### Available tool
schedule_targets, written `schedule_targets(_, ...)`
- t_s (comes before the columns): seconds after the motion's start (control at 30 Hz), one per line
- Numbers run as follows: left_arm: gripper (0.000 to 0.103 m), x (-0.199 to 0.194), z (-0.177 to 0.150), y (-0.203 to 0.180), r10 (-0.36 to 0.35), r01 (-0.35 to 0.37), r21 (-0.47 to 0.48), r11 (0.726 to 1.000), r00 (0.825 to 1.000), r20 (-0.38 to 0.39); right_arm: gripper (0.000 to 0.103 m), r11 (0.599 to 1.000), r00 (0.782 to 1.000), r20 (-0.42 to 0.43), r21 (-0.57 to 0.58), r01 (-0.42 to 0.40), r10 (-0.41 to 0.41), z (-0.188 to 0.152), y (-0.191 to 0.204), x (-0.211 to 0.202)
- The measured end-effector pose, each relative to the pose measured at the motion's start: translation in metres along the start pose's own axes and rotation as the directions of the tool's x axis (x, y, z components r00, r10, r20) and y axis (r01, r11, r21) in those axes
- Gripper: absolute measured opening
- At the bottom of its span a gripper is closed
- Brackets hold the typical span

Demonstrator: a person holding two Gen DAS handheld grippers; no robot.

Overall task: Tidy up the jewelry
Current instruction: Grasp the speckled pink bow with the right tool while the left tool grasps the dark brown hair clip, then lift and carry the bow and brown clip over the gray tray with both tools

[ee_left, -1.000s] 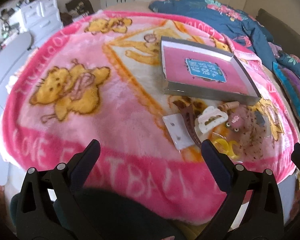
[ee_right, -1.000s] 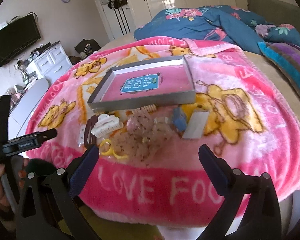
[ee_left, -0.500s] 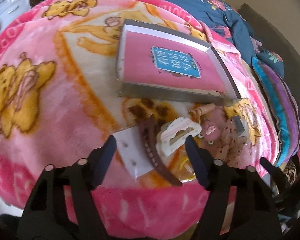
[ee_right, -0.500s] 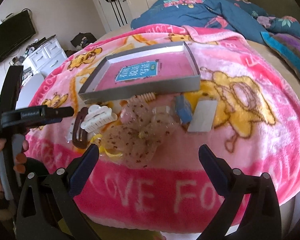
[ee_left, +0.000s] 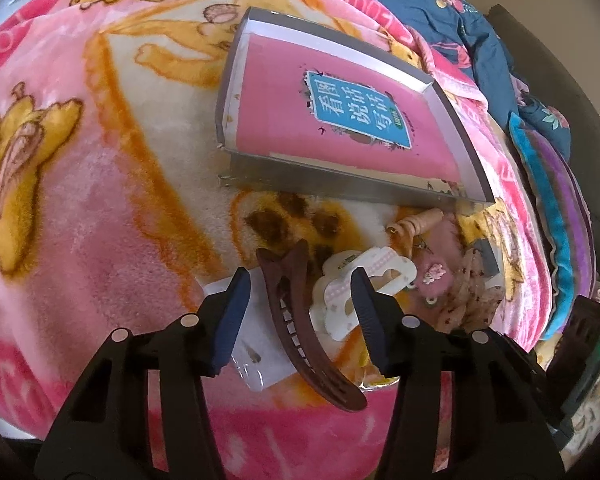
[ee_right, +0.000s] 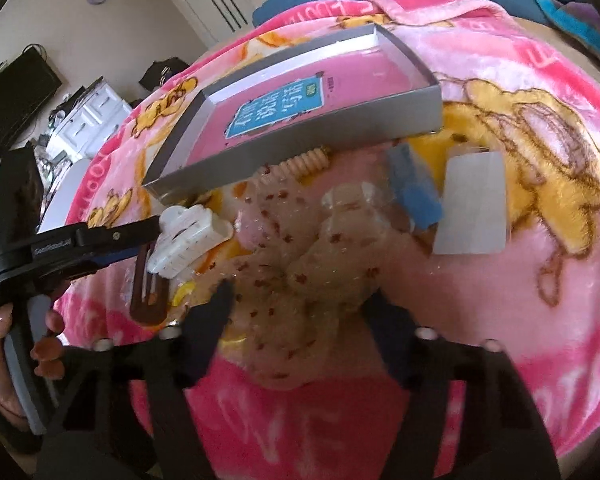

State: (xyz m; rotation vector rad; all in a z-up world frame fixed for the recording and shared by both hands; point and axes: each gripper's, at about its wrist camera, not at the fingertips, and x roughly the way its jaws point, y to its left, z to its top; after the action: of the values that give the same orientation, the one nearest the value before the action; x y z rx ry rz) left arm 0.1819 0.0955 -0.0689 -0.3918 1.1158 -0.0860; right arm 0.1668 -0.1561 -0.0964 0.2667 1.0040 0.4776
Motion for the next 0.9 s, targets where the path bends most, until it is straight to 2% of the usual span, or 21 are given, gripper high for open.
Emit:
schedule_targets(0.03, 0.034, 0.0, 0.0, 0.001, -0.002, 0.002, -0.007, 1.0, 1.0, 0.004, 0.037, 1.0, 1.0, 0.015, -0.008, -0.008, 0.008, -0.001, 0.0, -0.002)
schedule_targets(0.07, 0.024, 0.0, 0.0, 0.002, -0.004, 0.004, -0.011, 1.0, 1.0, 0.005, 0.033, 1.0, 0.999, 0.028, -0.017, -0.017, 0.017, -0.001, -0.001, -0.004)
schedule_targets(0.17, 0.009, 0.003, 0.001, -0.002, -0.025, 0.024, 0.005, 1.0, 1.0, 0.004, 0.025, 0.998, 0.996, 0.086, -0.067, 0.0, 0.006, -0.004, 0.001, -0.017)
schedule_targets(0.23, 0.008, 0.003, 0.001, -0.007, -0.011, 0.01, 0.033, 0.999, 1.0, 0.014, 0.023, 0.995, 0.992, 0.128, -0.092, 0.022, -0.01, -0.007, 0.0, -0.03)
schedule_targets(0.43, 0.008, -0.018, -0.004, -0.023, 0.04, -0.054, 0.12, 0.991, 0.992, 0.121, 0.021, 0.996, 0.982, 0.187, -0.085, 0.041, -0.024, -0.008, -0.011, -0.056)
schedule_targets(0.57, 0.008, -0.041, 0.002, -0.025, 0.046, -0.07, 0.128, 0.989, 0.982, 0.183, 0.021, 0.997, 0.975, 0.22, -0.063, 0.047, -0.032, -0.008, -0.019, -0.074)
schedule_targets(0.9, 0.008, -0.072, 0.02, -0.035, 0.054, -0.094, 0.136, 0.986, 0.961, 0.27, 0.021, 0.996, 0.948, 0.312, -0.044, 0.078, -0.06, 0.007, -0.027, -0.116)
